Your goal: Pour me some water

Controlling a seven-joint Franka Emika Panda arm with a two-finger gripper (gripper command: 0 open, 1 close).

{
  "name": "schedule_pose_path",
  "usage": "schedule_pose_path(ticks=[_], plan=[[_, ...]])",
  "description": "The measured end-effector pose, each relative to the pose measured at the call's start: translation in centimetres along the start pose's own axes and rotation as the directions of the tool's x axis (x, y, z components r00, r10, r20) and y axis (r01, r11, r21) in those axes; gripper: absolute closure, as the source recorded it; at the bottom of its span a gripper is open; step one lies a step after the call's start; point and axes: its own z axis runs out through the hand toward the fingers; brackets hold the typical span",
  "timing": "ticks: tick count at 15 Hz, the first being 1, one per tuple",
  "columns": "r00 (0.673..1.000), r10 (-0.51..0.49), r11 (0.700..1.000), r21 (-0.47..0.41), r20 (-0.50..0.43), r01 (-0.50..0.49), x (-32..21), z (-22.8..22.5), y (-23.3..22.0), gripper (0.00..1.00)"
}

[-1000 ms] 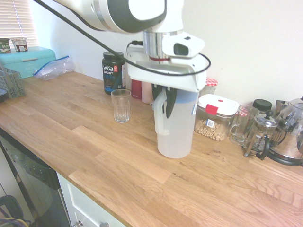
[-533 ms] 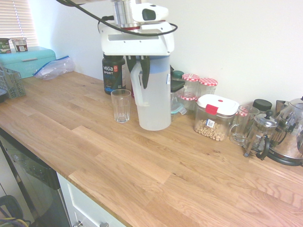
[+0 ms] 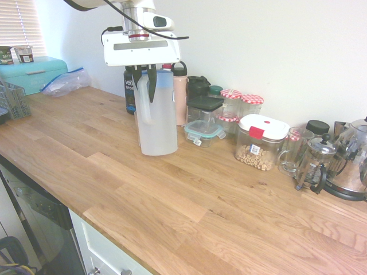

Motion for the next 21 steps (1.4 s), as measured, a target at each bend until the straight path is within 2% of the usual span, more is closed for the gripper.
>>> schedule_pose_path(ticks=[3,7,10,15,19,21], plan=[[0.998,-0.013,0.995,-0.096,0.056,0.018,2.0,0.6,-1.2,1.0],[0.998,-0.025,0.986,-0.164,0.064,0.035,2.2,-0.2,-1.6,1.0],[0.989,-0.109,0.965,-0.23,0.097,0.129,0.7,-0.7,-2.7,1.0],[0.957,-0.242,0.889,-0.36,0.16,0.284,-2.0,-1.4,-4.6,1.0],[0.92,-0.315,0.823,-0.415,0.234,0.387,-2.6,-1.1,-4.8,1.0],[0.898,-0.34,0.8,-0.417,0.279,0.432,-2.8,-0.6,-5.3,1.0]])
